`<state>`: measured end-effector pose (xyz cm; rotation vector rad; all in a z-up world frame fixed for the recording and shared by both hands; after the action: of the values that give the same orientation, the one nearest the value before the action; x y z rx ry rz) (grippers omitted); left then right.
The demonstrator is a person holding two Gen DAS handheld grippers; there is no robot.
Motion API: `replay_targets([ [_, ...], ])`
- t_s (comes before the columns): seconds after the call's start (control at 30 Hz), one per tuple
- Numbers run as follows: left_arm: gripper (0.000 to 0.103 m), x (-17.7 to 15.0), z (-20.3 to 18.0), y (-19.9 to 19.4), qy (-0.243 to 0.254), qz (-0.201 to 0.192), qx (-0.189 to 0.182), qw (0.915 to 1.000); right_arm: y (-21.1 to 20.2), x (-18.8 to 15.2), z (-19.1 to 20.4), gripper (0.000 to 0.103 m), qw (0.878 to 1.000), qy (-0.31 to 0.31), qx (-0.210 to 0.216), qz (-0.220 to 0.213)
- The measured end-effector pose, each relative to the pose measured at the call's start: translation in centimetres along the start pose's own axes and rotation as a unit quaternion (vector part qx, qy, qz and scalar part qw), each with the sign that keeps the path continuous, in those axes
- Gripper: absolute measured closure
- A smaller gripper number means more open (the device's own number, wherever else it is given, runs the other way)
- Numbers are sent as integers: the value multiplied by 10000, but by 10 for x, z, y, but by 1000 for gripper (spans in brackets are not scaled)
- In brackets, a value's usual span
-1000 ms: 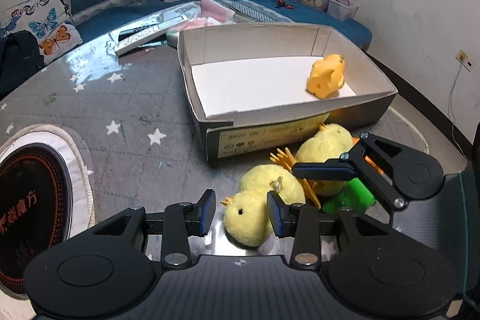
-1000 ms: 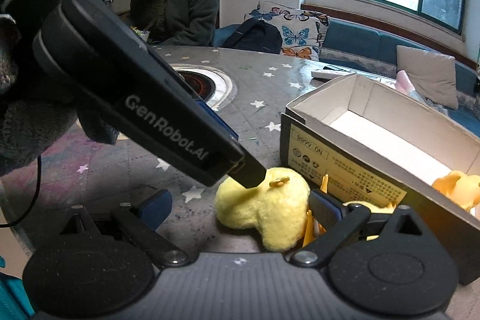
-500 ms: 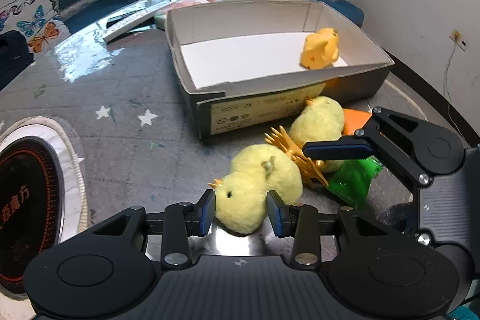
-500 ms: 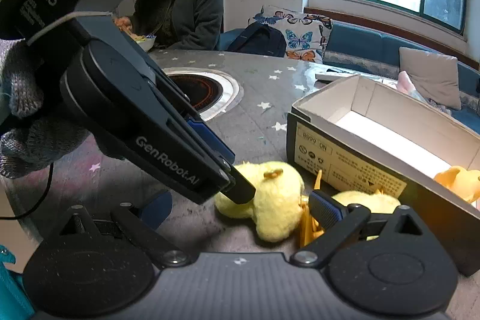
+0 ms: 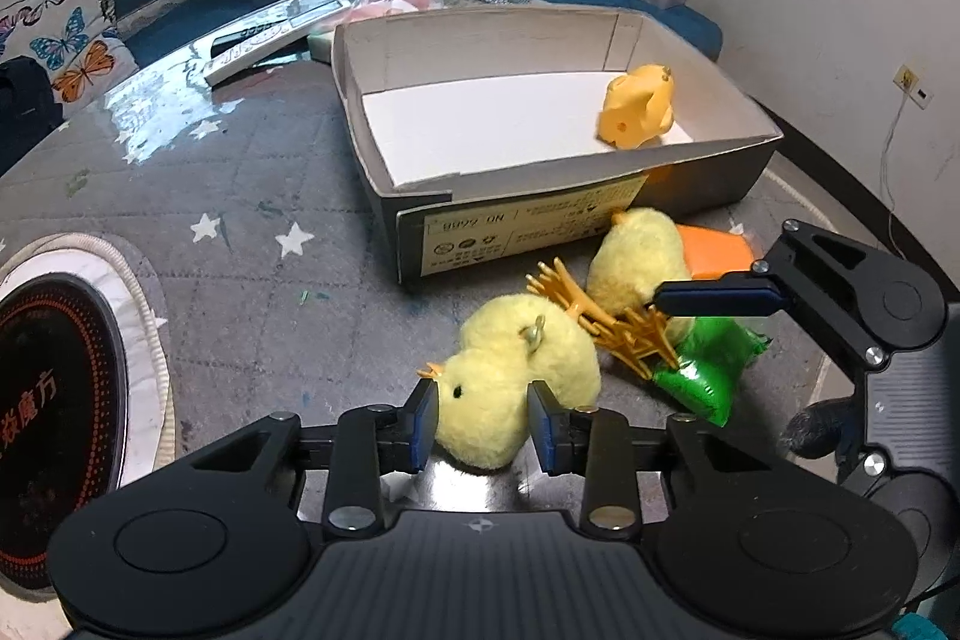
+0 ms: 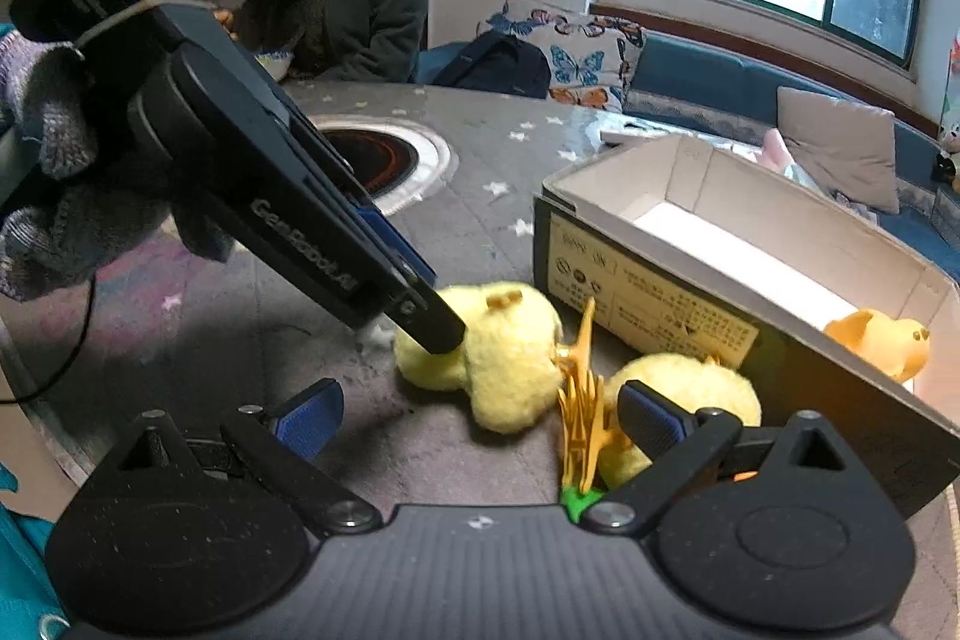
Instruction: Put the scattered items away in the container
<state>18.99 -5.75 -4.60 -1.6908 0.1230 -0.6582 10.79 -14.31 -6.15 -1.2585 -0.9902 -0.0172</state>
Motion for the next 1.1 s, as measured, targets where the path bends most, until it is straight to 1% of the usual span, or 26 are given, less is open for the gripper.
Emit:
replay_targets([
  [0.07, 68, 2, -1, 0, 40, 16, 35, 10000, 0, 5, 3, 0, 10000, -58, -40, -45],
  [0.17, 68, 2, 0, 3, 72, 60, 86, 9999, 8, 12, 4, 0, 9997, -141, -173, -33],
  [0.3, 68, 4, 2, 1, 30, 32, -3, 10000, 22, 20, 1, 0, 9992, -157, -373, 72],
  [0.43, 68, 7, 1, 0, 77, 11, -41, 10000, 30, 23, 1, 1, 9994, -139, -279, 118],
  [0.5, 68, 7, 1, 4, 103, 78, -22, 9999, 33, 23, 2, 6, 9994, -145, -272, 145],
  [0.63, 67, 7, 2, 9, 72, 122, -70, 9999, 39, 21, 0, 11, 9992, -73, -322, 208],
  [0.8, 67, 6, -1, 10, 153, 131, -37, 9998, 40, 21, -3, 19, 9993, 39, -317, 174],
  [0.87, 67, 6, -1, 10, 108, 134, -64, 9998, 38, 21, -2, 20, 9993, 19, -335, 154],
  [0.97, 67, 6, 0, 10, 81, 133, -76, 9998, 38, 21, -3, 20, 9993, 21, -338, 140],
  [1.03, 67, 7, 0, 10, 62, 143, -84, 9998, 39, 21, -4, 17, 9994, 71, -315, 123],
  [1.07, 67, 7, 1, 10, 42, 145, -92, 9998, 40, 21, -4, 13, 9994, 87, -301, 129],
  [1.1, 67, 7, 1, 11, 22, 148, -100, 9998, 41, 20, -5, 13, 9994, 94, -292, 142],
])
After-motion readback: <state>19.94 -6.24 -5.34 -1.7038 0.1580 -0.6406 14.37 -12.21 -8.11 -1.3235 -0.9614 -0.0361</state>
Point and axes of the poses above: each gripper's, at about its wrist camera, not at the fingertips, and y roughly the way its jaws point, z to its left, x to its top, the point moved 7 cm from there along y, roughly the way its jaws point, and after that the axes turned 12 degrees about z, right-handed, at the moved point
